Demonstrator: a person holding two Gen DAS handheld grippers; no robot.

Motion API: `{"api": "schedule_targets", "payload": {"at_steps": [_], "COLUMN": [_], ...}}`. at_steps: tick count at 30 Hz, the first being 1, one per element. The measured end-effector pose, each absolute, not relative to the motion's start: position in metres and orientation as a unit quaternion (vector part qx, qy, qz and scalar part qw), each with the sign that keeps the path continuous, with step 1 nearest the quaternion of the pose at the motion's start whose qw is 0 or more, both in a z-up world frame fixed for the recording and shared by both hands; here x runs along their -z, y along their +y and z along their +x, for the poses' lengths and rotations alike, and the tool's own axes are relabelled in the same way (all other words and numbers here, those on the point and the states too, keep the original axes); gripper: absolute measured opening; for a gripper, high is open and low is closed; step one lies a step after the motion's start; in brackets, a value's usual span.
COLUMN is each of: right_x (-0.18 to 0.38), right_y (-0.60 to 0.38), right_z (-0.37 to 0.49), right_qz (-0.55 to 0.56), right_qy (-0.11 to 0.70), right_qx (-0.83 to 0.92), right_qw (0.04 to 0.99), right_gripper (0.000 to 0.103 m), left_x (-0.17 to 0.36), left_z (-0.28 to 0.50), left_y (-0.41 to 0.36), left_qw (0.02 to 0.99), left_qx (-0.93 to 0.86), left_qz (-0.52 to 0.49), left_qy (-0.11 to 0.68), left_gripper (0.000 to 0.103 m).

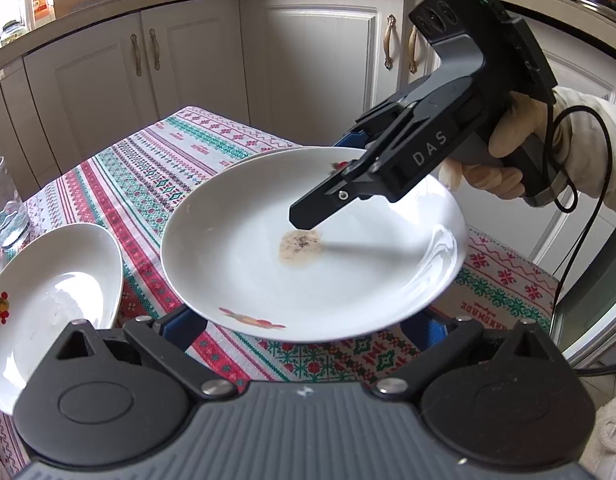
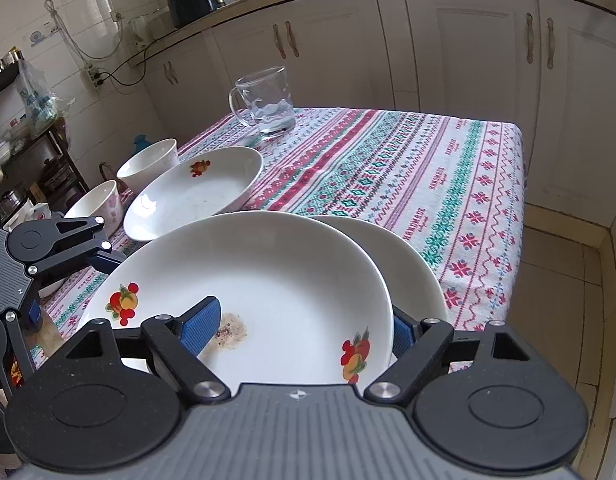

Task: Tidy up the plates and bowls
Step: 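Lift the stained plate with the right tool and carry it over another plate, then lower the stained plate onto the other plate and open the right tool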

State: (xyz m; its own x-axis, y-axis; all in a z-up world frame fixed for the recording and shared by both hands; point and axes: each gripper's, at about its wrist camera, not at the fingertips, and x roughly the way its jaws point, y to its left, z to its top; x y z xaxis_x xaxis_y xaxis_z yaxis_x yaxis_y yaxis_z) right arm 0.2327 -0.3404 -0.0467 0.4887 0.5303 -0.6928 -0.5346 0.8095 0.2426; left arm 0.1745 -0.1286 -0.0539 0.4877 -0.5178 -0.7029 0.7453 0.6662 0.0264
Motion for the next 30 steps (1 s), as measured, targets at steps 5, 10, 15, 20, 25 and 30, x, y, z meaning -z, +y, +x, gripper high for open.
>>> {"api": "schedule_targets", "payload": {"at_steps": [5,10,15,20,25,30], "right_x": [0.047,0.047,0.045,0.041,0.036,0.032], "right_y": [-0.346,-0.350,-0.354,-0.356,-0.358,-0.357], "right_z": [0.233,0.231,0.227,0.220,0.212,0.206], "right_qz": [0.001,0.002,0.005,0.003,0.004,-0.001], "right_qy": [0.403,0.405,0.406,0.408,0.407,0.407], "right_qx": [-0.302,-0.294,-0.288,-0.278,-0.269,-0.255], "right_qw": [0.864,0.866,0.867,0.870,0.873,0.877], "right_gripper": [0.089,0.089,0.089,0.089,0.089,0.089], "left_x": [0.056,0.059,0.060,0.060,0.061,0.060], "left_z": [0.179,0.182,0.184,0.183,0.182,0.178], "left_y": [-0.130,-0.134,-0.133,-0.133,-0.131,-0.132], "left_qw": [0.847,0.846,0.844,0.844,0.847,0.849], "left_qx": [0.372,0.373,0.379,0.379,0.378,0.380], "left_qz": [0.170,0.176,0.170,0.166,0.164,0.169], "left_qy": [0.339,0.338,0.340,0.340,0.336,0.325], "left_gripper": [0.101,0.101,0.102,0.102,0.102,0.102]}}
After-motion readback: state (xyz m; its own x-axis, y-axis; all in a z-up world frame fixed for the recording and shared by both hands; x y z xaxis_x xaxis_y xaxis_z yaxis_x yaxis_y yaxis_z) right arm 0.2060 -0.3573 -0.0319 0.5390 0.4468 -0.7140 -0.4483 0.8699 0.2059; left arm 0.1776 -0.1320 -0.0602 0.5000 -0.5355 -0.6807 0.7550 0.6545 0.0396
